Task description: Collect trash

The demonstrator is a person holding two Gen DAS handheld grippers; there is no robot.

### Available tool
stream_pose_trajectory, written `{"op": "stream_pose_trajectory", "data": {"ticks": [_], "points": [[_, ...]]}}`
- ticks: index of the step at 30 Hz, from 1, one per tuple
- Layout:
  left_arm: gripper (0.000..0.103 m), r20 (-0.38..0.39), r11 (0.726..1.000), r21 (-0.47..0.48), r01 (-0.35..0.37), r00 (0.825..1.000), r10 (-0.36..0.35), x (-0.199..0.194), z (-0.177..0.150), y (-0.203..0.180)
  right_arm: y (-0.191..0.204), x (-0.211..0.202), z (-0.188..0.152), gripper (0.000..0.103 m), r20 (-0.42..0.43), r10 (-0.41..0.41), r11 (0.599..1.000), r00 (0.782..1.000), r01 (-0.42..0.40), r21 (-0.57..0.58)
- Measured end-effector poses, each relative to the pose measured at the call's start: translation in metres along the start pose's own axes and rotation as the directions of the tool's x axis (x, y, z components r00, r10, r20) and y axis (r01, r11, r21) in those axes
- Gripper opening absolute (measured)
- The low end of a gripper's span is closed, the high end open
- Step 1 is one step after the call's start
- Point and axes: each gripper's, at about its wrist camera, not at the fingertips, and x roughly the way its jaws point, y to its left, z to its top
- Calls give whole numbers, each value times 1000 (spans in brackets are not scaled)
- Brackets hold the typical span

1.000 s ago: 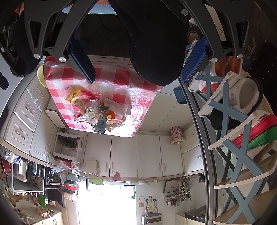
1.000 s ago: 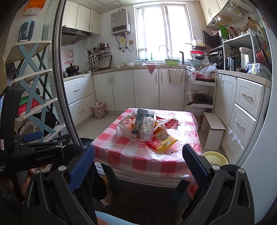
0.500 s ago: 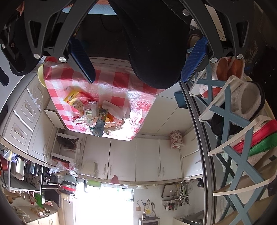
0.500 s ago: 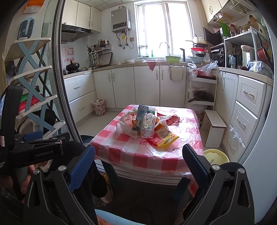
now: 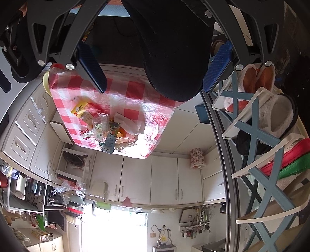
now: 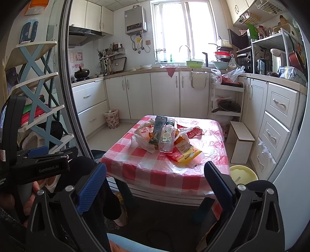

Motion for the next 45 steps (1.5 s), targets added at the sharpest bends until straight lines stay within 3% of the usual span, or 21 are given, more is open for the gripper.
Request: {"op": "stream_pose_trajectory", "data": {"ticks": [9, 12, 18, 21, 23, 29, 36, 42, 45], "points": [[95, -10, 1000, -16, -1, 1000, 0, 11, 5, 2, 0, 11, 6, 97, -6, 17, 999, 1000, -17, -36], [95, -71, 996, -62, 57, 996, -61, 41, 20, 4, -9, 30, 12, 97, -12, 23, 999, 1000, -24, -36], [95, -132, 991, -111, 76, 987, -90, 113, 58, -10, -39, 107, 28, 97, -85, 88, 996, 992, -86, 35], [95, -198, 982, -161, 96, 972, -127, 164, 77, -18, -50, 151, 39, 92, -125, 122, 991, 985, -115, 65], [95, -250, 981, -179, 80, 960, -124, 205, 87, -24, -53, 181, 44, 79, -162, 138, 989, 977, -127, 78], [95, -371, 971, -237, 24, 922, -113, 296, 105, -29, -60, 272, 50, 75, -279, 175, 978, 944, -134, 162], [95, -446, 975, -224, -2, 889, -101, 354, 112, -37, -66, 330, 44, 60, -376, 152, 976, 914, -80, 201], [95, -492, 966, -259, -3, 861, -129, 376, 104, -32, -60, 343, 39, 59, -397, 162, 977, 903, -89, 196], [93, -497, 963, -271, 2, 856, -142, 381, 101, -31, -63, 347, 40, 59, -395, 166, 978, 903, -99, 186]]}}
